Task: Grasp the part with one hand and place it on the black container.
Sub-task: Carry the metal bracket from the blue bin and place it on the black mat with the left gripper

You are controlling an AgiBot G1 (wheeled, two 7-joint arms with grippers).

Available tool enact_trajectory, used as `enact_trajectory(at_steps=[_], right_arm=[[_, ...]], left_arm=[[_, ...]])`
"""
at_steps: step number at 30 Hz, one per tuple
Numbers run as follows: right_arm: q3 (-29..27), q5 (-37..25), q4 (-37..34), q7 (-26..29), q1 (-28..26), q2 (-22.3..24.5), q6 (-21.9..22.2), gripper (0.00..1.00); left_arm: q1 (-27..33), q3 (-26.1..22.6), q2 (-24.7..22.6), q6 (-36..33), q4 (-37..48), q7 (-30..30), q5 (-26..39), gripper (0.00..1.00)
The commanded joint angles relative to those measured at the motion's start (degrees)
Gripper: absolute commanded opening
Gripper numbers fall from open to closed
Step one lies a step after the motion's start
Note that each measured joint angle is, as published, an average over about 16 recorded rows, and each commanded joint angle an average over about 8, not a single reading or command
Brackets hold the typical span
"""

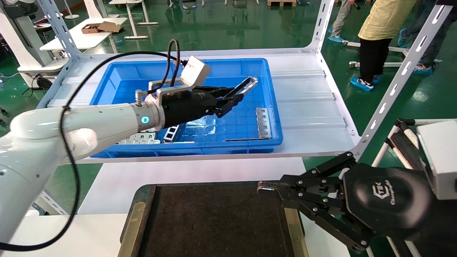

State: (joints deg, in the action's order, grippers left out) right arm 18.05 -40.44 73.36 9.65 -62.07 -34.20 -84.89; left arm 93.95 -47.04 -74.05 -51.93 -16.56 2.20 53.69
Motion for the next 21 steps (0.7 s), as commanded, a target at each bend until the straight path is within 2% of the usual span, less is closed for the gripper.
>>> enact_trajectory(at_steps=[1, 6, 12, 17, 21], right_arm=[[0.0, 0.0, 0.0, 0.0, 0.0, 0.0, 0.0, 0.0], [0.0, 0.0, 0.0, 0.0, 0.0, 0.0, 0.0, 0.0], [0.0, 0.0, 0.0, 0.0, 0.0, 0.0, 0.0, 0.0], [0.0, 0.0, 0.0, 0.0, 0.0, 0.0, 0.0, 0.0], [0.0, 0.0, 0.0, 0.0, 0.0, 0.0, 0.0, 0.0]], left_arm=[[0.4, 0.8, 1.0, -3.8, 0.0, 1.6, -1.4, 0.0], [-0.8, 1.4, 5.0, -14.6, -2.7, 2.6, -3.4, 0.0], [-4.8, 1.1, 10.1, -23.9, -9.6, -0.9, -5.0, 0.0], [-10.9, 0.6, 14.4, -25.7, -16.5, -6.0, -6.2, 0.0], [-17.4, -0.2, 17.8, -23.0, -22.2, -9.8, -6.4, 0.0]])
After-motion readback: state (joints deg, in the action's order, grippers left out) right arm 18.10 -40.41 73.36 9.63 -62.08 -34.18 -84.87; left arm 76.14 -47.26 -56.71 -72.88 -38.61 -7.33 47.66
